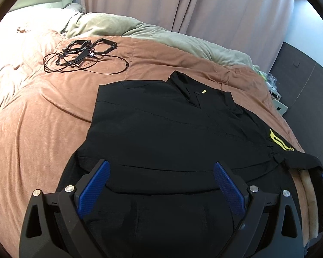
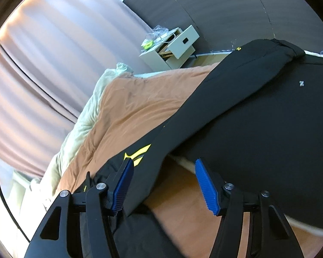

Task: Fold large clothes

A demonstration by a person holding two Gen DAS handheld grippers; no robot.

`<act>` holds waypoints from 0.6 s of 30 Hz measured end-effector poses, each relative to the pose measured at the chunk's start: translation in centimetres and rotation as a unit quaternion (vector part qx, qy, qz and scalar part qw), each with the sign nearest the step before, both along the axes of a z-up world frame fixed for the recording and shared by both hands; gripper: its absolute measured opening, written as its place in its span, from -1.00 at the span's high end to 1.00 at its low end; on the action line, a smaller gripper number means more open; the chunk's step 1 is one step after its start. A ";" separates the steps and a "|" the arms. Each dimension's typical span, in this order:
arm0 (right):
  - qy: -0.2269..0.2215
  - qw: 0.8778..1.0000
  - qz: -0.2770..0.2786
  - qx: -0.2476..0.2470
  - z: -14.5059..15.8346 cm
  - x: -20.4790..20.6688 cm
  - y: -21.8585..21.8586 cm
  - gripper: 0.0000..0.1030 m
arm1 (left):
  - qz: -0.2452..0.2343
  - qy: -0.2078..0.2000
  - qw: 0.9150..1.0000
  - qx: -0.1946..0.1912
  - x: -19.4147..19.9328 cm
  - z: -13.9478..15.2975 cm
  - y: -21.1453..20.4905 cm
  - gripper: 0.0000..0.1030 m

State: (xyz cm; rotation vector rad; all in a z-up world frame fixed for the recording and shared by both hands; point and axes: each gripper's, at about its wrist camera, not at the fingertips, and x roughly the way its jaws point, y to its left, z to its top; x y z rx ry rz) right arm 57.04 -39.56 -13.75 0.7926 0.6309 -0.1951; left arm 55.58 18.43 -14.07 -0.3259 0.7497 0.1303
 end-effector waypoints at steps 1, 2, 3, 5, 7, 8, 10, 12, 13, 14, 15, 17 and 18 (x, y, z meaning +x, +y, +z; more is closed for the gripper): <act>0.002 1.000 -0.002 0.000 -0.1 0.1 -0.5 -0.15 | 0.000 0.002 1.000 0.005 0.1 -0.2 -0.2 -0.92; 0.001 1.000 -0.002 0.002 -0.2 -0.1 -0.9 -0.11 | 0.000 0.003 1.000 0.009 0.2 -0.3 -0.4 -0.92; 0.000 1.000 -0.002 0.003 -0.3 -0.1 -1.1 -0.05 | 0.000 0.005 1.000 0.011 0.3 -0.4 -0.6 -0.92; -0.001 1.000 -0.006 0.010 -0.5 0.0 -1.8 -0.04 | -0.001 0.011 1.000 0.014 0.5 -0.8 -0.8 -0.92; -0.008 1.000 -0.011 0.022 -0.7 0.2 -2.5 0.00 | -0.002 0.017 1.000 0.017 0.7 -1.2 -1.0 -0.92; -0.009 1.000 -0.013 0.026 -0.7 0.1 -2.7 0.01 | -0.002 0.019 1.000 0.018 0.8 -1.3 -1.1 -0.92; -0.014 0.999 -0.021 0.043 -1.1 0.4 -3.5 0.01 | -0.005 0.022 1.000 0.021 0.8 -1.5 -1.3 -0.92; -0.024 0.997 -0.026 0.075 -1.8 0.8 -4.4 0.01 | -0.007 0.023 0.999 0.021 0.9 -1.5 -1.4 -0.92; -0.028 0.996 -0.029 0.083 -2.1 0.9 -4.8 0.03 | -0.008 0.023 0.999 0.020 0.9 -1.5 -1.3 -0.92; -0.029 0.995 -0.035 0.087 -2.5 1.0 -5.1 0.09 | -0.008 0.022 1.000 0.020 0.8 -1.4 -1.3 -0.92; -0.027 0.995 -0.039 0.087 -2.9 1.1 -5.4 0.35 | -0.007 0.020 1.000 0.020 0.7 -1.3 -1.2 -0.92; -0.022 0.995 -0.040 0.085 -3.4 1.1 -5.4 0.88 | -0.007 0.017 1.000 0.017 0.6 -1.2 -1.0 -0.92; -0.033 0.994 -0.035 0.094 -3.4 1.0 -5.4 0.91 | -0.006 0.017 1.000 0.014 0.6 -1.2 -0.9 -0.92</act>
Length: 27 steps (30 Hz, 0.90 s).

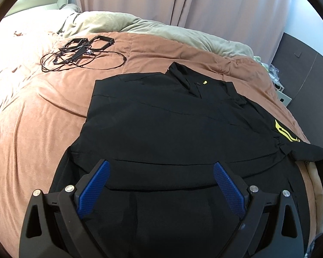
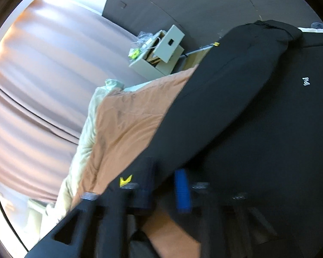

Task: Fold large clothes

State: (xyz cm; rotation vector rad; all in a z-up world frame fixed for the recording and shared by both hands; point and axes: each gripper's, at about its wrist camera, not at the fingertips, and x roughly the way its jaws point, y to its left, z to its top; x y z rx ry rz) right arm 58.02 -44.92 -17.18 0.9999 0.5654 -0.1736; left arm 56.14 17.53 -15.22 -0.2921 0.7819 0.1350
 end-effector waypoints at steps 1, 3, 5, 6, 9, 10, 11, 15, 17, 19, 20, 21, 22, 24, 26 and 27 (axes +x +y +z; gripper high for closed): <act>-0.007 1.000 -0.001 0.001 0.2 -0.2 0.1 0.93 | 0.001 0.000 1.000 -0.006 -0.1 0.0 0.2 -0.92; -0.016 1.000 -0.005 -0.012 1.3 -0.6 0.9 0.93 | 0.003 0.000 1.000 -0.015 -0.2 0.1 0.4 -0.92; -0.028 0.999 -0.003 -0.020 2.4 -0.8 1.7 0.93 | 0.007 0.001 1.000 -0.012 -0.3 0.2 0.6 -0.92; -0.035 0.999 0.003 -0.023 3.0 -0.9 2.4 0.93 | 0.006 0.001 1.000 -0.013 -0.3 0.3 0.7 -0.92; -0.053 0.998 0.027 -0.035 4.7 -1.0 4.5 0.93 | 0.006 -0.002 1.000 -0.029 -0.5 0.4 1.2 -0.92; -0.058 0.997 0.035 -0.040 5.2 -1.1 5.1 0.93 | 0.006 -0.002 0.999 -0.032 -0.5 0.4 1.3 -0.92; -0.062 0.996 0.042 -0.047 5.7 -1.2 5.8 0.93 | 0.006 -0.002 0.999 -0.033 -0.5 0.4 1.3 -0.92; -0.031 0.996 0.042 -0.066 5.9 -2.2 7.5 0.90 | 0.005 -0.002 0.999 -0.035 -0.5 0.5 1.2 -0.92; -0.016 0.996 0.029 -0.078 5.4 -2.6 7.3 0.77 | 0.004 -0.004 0.999 -0.034 -0.5 0.5 1.1 -0.92; -0.008 0.997 0.017 -0.078 5.0 -2.7 6.6 -0.14 | 0.003 -0.003 0.999 -0.032 -0.4 0.5 1.0 -0.92; -0.011 0.997 0.009 -0.070 4.7 -2.7 6.0 -0.24 | 0.002 -0.002 1.000 -0.031 -0.4 0.4 0.9 -0.92; -0.019 0.998 0.002 -0.060 4.4 -2.6 5.3 -0.24 | 0.002 -0.001 0.999 -0.032 -0.3 0.4 0.9 -0.92; -0.016 0.999 0.000 -0.050 3.9 -2.3 4.5 -0.24 | 0.002 0.000 0.999 -0.032 -0.3 0.4 0.8 -0.92; -0.001 1.000 -0.007 -0.022 2.5 -1.9 3.2 -0.24 | 0.001 0.000 1.000 -0.030 -0.2 0.4 0.7 -0.92; -0.005 1.000 -0.016 0.020 0.9 -1.7 2.0 -0.23 | 0.000 0.001 1.000 -0.028 -0.2 0.4 0.6 -0.92; -0.012 0.999 -0.019 0.027 0.8 -1.6 1.8 -0.22 | -0.001 0.001 1.000 -0.029 -0.2 0.3 0.6 -0.92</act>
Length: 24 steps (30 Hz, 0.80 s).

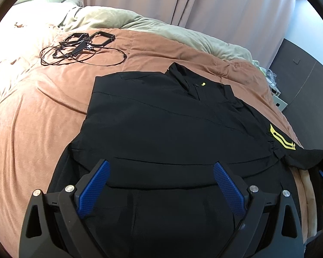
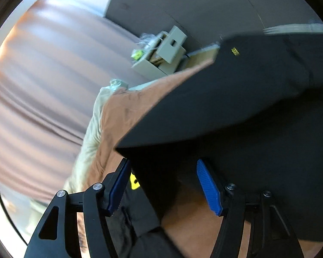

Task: Fold large clothes

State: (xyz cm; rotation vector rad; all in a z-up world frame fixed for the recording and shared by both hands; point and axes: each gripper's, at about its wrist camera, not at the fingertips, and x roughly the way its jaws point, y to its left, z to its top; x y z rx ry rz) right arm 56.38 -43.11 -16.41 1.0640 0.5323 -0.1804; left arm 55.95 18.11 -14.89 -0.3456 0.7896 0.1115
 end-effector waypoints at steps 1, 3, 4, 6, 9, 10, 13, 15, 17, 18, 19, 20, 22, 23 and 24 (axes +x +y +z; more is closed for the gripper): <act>-0.006 1.000 -0.002 0.001 0.0 0.0 -0.1 -0.19 | 0.000 0.000 1.000 -0.001 0.0 0.0 0.0 -0.92; -0.039 0.999 0.006 -0.001 0.6 0.4 -0.2 0.21 | -0.001 -0.001 1.000 -0.003 0.0 0.0 -0.1 -0.92; -0.059 0.998 0.018 0.009 0.6 0.7 -0.2 0.79 | -0.003 -0.002 1.000 -0.002 0.0 0.1 -0.1 -0.92; -0.072 0.997 0.024 0.021 0.6 1.0 0.2 0.96 | -0.004 -0.004 1.000 -0.002 -0.1 0.2 -0.1 -0.92; -0.086 0.996 0.030 -0.004 1.8 0.8 1.5 0.96 | -0.004 -0.010 1.000 -0.011 -0.4 0.5 0.1 -0.92; -0.097 0.995 0.036 -0.009 2.5 0.7 2.1 0.96 | -0.005 -0.012 1.000 -0.013 -0.4 0.6 0.1 -0.92; -0.112 0.992 0.046 -0.037 4.3 0.7 3.7 0.96 | -0.004 -0.019 1.000 -0.015 -0.7 1.0 0.4 -0.92; -0.084 0.994 0.034 -0.064 5.0 0.6 4.5 0.96 | -0.002 -0.020 1.000 -0.020 -0.8 1.0 0.7 -0.92; -0.053 0.995 0.020 -0.080 5.0 0.3 4.7 0.96 | -0.002 -0.020 0.999 -0.025 -0.8 1.0 0.9 -0.92; -0.042 0.996 0.018 -0.083 4.9 0.3 4.7 0.82 | -0.002 -0.019 1.000 -0.024 -0.8 1.1 1.0 -0.92; -0.030 0.996 0.018 -0.083 4.6 0.5 4.6 0.26 | -0.001 -0.018 1.000 -0.022 -0.8 1.1 1.0 -0.92; -0.024 0.996 0.015 -0.081 4.4 0.5 4.4 -0.08 | 0.001 -0.017 1.000 -0.021 -0.8 1.1 1.0 -0.92; -0.031 0.996 -0.003 -0.078 4.2 0.1 3.8 -0.37 | 0.000 -0.017 1.000 -0.022 -0.7 1.1 1.0 -0.92; -0.029 0.996 -0.003 -0.078 4.2 0.0 3.5 -0.37 | -0.001 -0.017 1.000 -0.021 -0.7 1.1 1.1 -0.92; -0.025 0.997 -0.001 -0.076 4.2 0.5 3.1 -0.37 | -0.003 -0.016 1.000 -0.018 -0.7 1.1 0.9 -0.92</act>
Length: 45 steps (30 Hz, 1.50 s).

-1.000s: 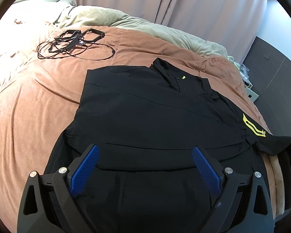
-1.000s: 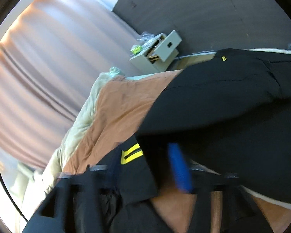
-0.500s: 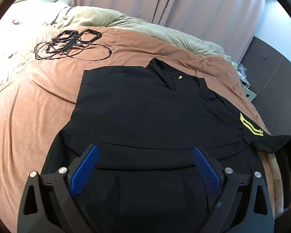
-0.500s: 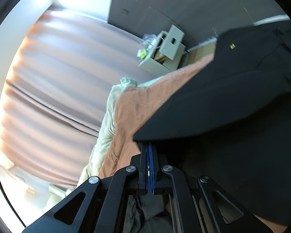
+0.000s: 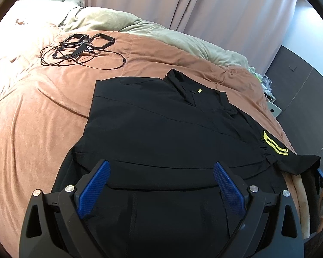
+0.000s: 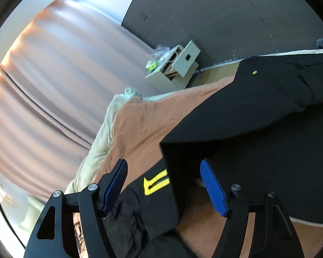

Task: Fold large clothes

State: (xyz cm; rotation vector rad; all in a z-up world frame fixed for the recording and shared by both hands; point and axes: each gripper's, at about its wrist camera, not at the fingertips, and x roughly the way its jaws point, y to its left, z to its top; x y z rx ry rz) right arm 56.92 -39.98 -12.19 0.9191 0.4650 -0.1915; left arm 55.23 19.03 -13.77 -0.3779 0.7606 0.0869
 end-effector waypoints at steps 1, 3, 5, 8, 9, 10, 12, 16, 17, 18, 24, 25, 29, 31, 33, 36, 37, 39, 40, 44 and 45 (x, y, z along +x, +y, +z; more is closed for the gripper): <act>0.003 1.000 0.003 0.000 0.0 0.4 -0.3 -0.37 | 0.000 0.001 1.000 0.002 0.0 0.0 -0.1 -0.92; 0.018 1.000 0.009 -0.014 -0.2 1.3 -0.6 -0.37 | -0.001 0.001 1.000 0.004 0.1 0.0 -0.2 -0.92; 0.041 0.999 0.019 -0.018 -1.0 1.8 -0.8 -0.37 | -0.001 0.002 1.000 0.003 0.2 -0.1 -0.3 -0.92; 0.054 0.998 0.027 0.006 -3.1 2.6 -1.9 -0.37 | -0.002 0.005 1.000 0.007 0.3 -0.2 -0.5 -0.92; 0.045 0.999 0.021 0.009 -3.4 2.3 -2.3 -0.37 | -0.002 0.005 1.000 0.008 0.4 -0.3 -0.6 -0.92; 0.030 0.999 0.012 0.014 -3.4 1.9 -2.8 -0.34 | -0.002 0.006 1.000 0.007 0.4 -0.4 -0.7 -0.92; 0.013 1.000 0.009 0.022 -3.5 1.6 -3.2 -0.04 | -0.007 0.008 1.000 0.009 0.5 -0.5 -1.0 -0.92; -0.018 0.998 0.036 0.043 -3.6 1.7 -2.9 0.94 | -0.011 0.007 1.000 0.012 0.5 -0.5 -1.4 -0.92; -0.021 0.998 0.038 0.035 -3.2 1.7 -2.6 0.94 | -0.012 0.005 1.000 0.010 0.4 -0.3 -1.5 -0.92; -0.029 0.998 0.044 0.031 -2.7 1.6 -2.2 0.94 | -0.012 0.003 1.000 0.010 0.4 -0.3 -1.5 -0.92; -0.076 0.994 0.079 0.011 1.0 1.0 1.6 0.94 | -0.011 -0.006 1.000 0.003 -0.1 0.2 -1.2 -0.92; -0.082 0.993 0.087 0.006 1.7 1.1 2.6 0.94 | -0.010 -0.008 1.000 0.001 -0.1 0.3 -1.1 -0.92; -0.096 0.987 0.127 -0.009 3.6 1.7 6.6 0.94 | -0.004 -0.017 1.000 -0.010 -0.5 0.7 -0.4 -0.92; -0.101 0.983 0.154 -0.017 4.3 2.1 9.4 0.94 | 0.000 -0.021 1.000 -0.018 -0.7 0.9 0.1 -0.92; -0.102 0.979 0.178 -0.022 4.8 2.5 11.9 0.94 | 0.002 -0.022 0.999 -0.023 -0.7 0.9 0.4 -0.92; -0.106 0.970 0.216 -0.027 5.2 3.2 15.9 0.94 | 0.006 -0.023 0.999 -0.031 -0.8 0.8 0.7 -0.92; -0.106 0.967 0.230 -0.029 5.3 3.5 17.3 0.94 | 0.006 -0.022 0.999 -0.033 -0.8 0.7 0.8 -0.92; -0.103 0.960 0.258 -0.033 5.1 4.0 20.0 0.94 | 0.006 -0.018 0.999 -0.035 -0.7 0.5 1.0 -0.92; -0.097 0.956 0.274 -0.035 4.8 4.5 21.8 0.94 | 0.007 -0.015 0.999 -0.037 -0.7 0.3 1.2 -0.92; -0.059 0.940 0.333 -0.038 2.5 6.5 27.4 0.94 | 0.017 -0.007 0.999 -0.042 -0.7 -0.1 2.2 -0.92; -0.038 0.934 0.353 -0.043 1.2 7.1 29.6 0.94 | 0.022 -0.004 0.999 -0.042 -0.9 -0.2 2.6 -0.92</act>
